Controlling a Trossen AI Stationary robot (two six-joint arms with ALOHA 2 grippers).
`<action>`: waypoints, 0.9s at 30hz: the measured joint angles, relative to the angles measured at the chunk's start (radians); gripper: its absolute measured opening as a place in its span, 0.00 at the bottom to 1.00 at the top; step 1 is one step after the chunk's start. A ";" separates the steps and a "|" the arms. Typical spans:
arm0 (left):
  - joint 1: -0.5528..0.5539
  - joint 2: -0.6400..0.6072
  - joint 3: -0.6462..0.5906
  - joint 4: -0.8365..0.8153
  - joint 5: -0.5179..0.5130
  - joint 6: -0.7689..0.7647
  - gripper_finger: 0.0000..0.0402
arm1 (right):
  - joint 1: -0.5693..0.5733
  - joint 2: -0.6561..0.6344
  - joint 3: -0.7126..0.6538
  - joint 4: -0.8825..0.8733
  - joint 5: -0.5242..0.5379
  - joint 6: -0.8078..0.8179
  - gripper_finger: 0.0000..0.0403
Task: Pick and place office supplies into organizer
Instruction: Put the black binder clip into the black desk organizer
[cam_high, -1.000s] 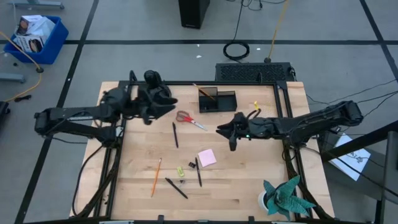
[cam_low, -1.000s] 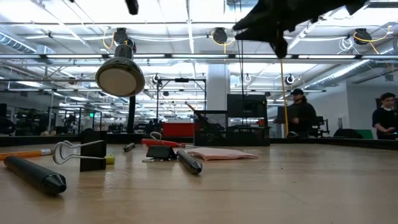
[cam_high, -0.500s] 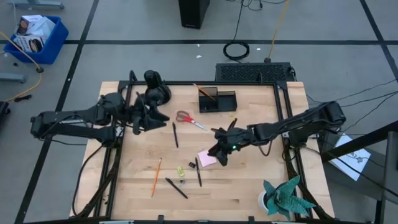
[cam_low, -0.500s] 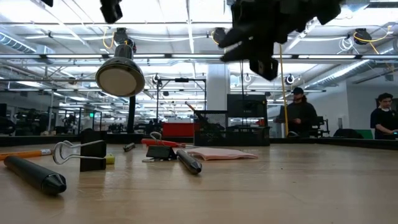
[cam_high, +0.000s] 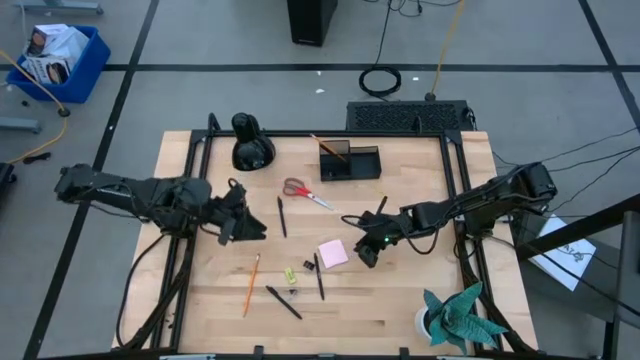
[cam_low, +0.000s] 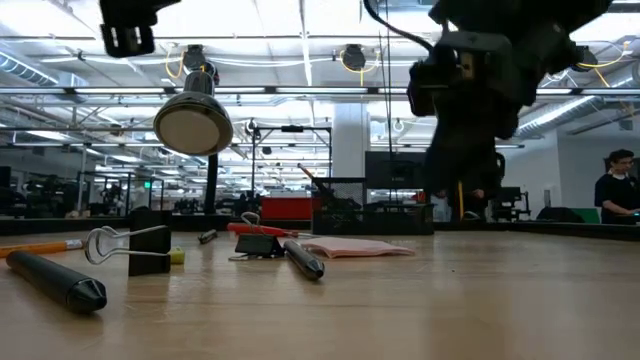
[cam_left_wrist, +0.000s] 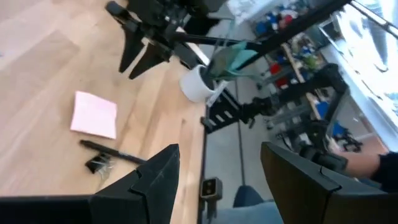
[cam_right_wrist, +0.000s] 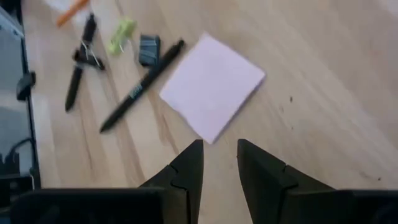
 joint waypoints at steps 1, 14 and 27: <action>-0.034 0.000 0.000 -0.018 -0.047 -0.011 0.57 | 0.000 0.000 -0.015 0.007 -0.009 -0.006 0.22; -0.373 0.298 0.010 -0.117 -0.304 -0.188 0.57 | 0.005 -0.076 -0.155 0.010 -0.062 -0.068 0.22; -0.384 0.620 0.114 -0.137 -0.251 0.010 0.33 | -0.001 -0.191 -0.280 0.018 -0.059 -0.028 0.22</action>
